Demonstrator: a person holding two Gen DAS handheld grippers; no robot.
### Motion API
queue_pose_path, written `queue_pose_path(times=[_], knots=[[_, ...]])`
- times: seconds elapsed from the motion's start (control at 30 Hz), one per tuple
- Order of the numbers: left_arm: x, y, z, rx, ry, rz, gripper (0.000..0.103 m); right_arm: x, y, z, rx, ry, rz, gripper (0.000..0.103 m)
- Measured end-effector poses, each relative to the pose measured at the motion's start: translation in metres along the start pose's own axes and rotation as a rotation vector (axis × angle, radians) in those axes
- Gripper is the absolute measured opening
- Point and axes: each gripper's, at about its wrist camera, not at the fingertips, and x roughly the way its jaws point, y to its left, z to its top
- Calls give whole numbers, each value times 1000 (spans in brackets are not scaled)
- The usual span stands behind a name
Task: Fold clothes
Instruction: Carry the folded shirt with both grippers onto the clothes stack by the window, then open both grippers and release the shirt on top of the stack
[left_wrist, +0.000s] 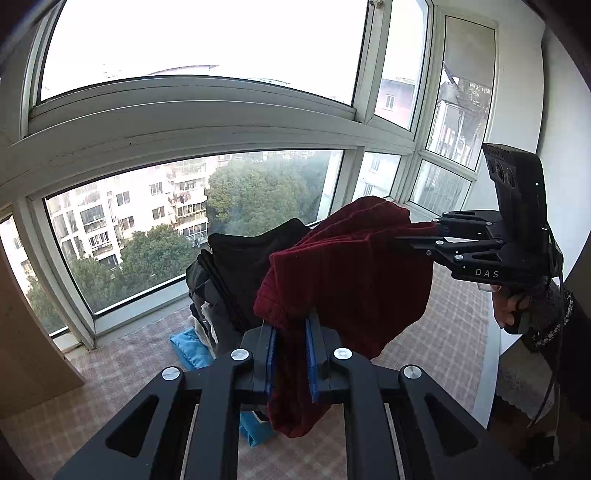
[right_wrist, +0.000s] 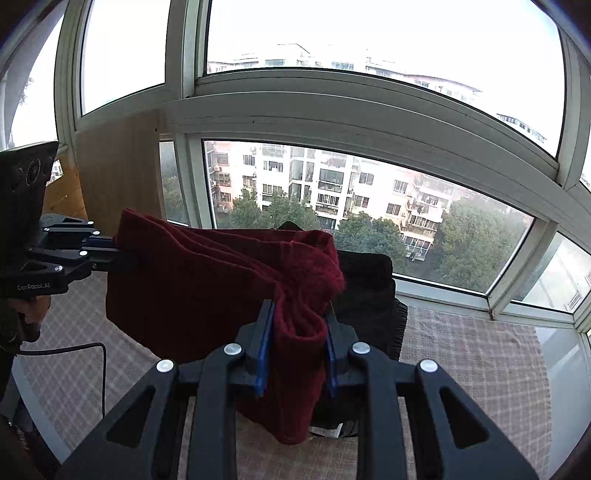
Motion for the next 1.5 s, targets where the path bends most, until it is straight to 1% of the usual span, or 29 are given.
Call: queue_pose_path(times=[0.13,0.2,0.27,0.3,0.37,0.43,0.47,0.53,0.6,0.67,0.7,0.73,0.77,0.83,0.9,0.97,1.0,1.03,1.1,1.13,1.2,1.23,1.3,1.33,1.37,1.4,1.43,1.47,1.5], knots=[[53,7,27,-20,30,28,12,43,-46,6,13,30,30,23],[78,16,31,-47,58,35,12,70,-60,6,17,53,61,23],[100,25,28,-58,91,61,12,98,-70,3,18,78,97,23],[107,31,25,-70,107,73,12,111,-71,0,12,94,94,24],[123,43,19,-96,140,95,13,133,-69,-8,-2,130,73,30],[136,53,13,-134,172,107,15,126,-73,-14,13,124,40,37],[135,58,11,-153,171,110,21,120,-76,-16,22,118,22,40],[126,65,10,-177,150,126,28,109,-81,-22,40,107,-13,52],[111,69,12,-187,112,151,26,92,-86,-26,59,76,-51,53],[94,71,16,-200,72,174,24,65,-88,-27,92,3,-76,53],[87,67,20,-199,52,152,24,54,-85,-27,108,-36,-47,53],[86,57,23,-173,38,130,24,45,-82,-26,122,-73,-8,53],[86,46,27,-146,25,109,24,43,-76,-25,123,-90,20,53],[86,25,34,-90,0,67,24,51,-62,-23,111,-87,39,53],[103,8,36,-49,8,39,25,70,-54,-28,96,-64,37,53],[126,4,29,-53,44,3,26,91,-51,-40,69,-39,17,53],[137,5,23,-54,64,5,26,101,-51,-48,56,-20,0,53],[149,12,13,-51,92,26,25,111,-56,-56,43,1,-10,53],[171,25,-6,-43,150,69,16,119,-64,-73,30,-4,12,53],[172,32,-10,-77,146,34,9,120,-66,-77,27,-8,23,53],[174,48,-16,-149,134,-44,9,114,-69,-75,52,-6,41,53],[171,49,-13,-166,137,-53,9,107,-71,-71,71,-10,40,53],[163,40,-5,-125,144,-12,9,89,-70,-63,111,-21,26,53],[153,35,-1,-100,136,13,12,76,-69,-60,133,-27,13,53],[143,29,2,-75,126,38,24,63,-65,-59,155,-26,7,53],[129,24,2,-71,116,60,33,52,-59,-59,173,-18,4,54],[116,19,1,-69,107,81,48,42,-49,-61,183,-14,11,60],[102,14,1,-67,97,102,57,33,-38,-64,191,-12,21,64],[87,8,-2,-65,83,121,58,24,-27,-67,200,-10,32,67]])
